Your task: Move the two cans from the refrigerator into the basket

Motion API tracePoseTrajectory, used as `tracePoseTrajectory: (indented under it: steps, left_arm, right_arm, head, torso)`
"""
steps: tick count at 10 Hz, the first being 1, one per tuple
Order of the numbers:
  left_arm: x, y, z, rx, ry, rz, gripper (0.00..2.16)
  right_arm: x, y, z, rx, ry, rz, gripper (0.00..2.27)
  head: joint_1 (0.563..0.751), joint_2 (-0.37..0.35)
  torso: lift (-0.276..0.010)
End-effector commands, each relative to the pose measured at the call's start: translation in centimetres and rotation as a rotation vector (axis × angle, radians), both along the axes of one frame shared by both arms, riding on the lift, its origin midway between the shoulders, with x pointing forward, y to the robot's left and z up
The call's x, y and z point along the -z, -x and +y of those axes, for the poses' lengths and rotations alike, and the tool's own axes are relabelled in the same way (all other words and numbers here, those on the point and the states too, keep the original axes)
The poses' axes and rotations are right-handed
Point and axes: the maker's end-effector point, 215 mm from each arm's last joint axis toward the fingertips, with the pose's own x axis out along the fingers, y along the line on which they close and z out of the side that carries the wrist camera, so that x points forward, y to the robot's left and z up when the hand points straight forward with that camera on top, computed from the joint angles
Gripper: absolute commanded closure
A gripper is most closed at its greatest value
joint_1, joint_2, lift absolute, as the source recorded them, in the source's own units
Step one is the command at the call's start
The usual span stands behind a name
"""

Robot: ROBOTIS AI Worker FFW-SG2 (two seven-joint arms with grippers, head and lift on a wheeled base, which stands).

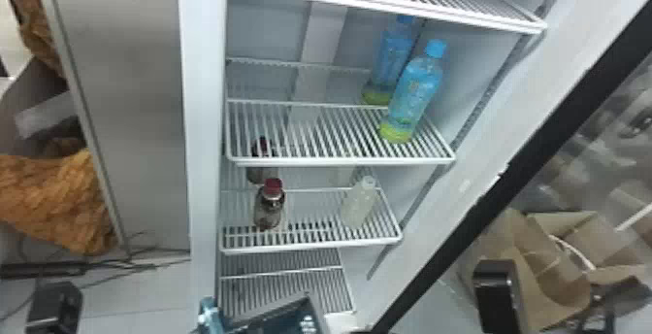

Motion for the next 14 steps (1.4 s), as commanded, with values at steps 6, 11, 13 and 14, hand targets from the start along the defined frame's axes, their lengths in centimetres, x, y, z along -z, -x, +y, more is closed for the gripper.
tracePoseTrajectory:
  steps: [6,11,13,14]
  left_arm:
    - [0.1,0.1,0.0,-0.002,0.0,0.003,1.2]
    - [0.1,0.2,-0.1,0.005,-0.002,0.002,1.2]
    - [0.3,0.3,-0.1,0.007,-0.005,0.005,1.2]
    - [0.4,0.4,-0.1,0.009,-0.01,0.006,1.2]
  right_arm:
    - [-1.8,-8.2,-6.1,0.173,-0.044,-0.369,0.12]
    - [0.2,-8.7,-14.5,0.302,0.041,-0.501,0.12]
    - [0.4,-8.1,-17.6,0.351,0.069,-0.563,0.12]
    - [0.5,-7.8,-18.9,0.377,0.068,-0.59,0.12]
  head:
    - [0.695,-0.35]
    - [0.695,-0.35]
    - [0.695,-0.35]
    - [0.695,-0.35]
  torso:
    - [-0.035]
    - [-0.035]
    - [-0.035]
    - [-0.035]
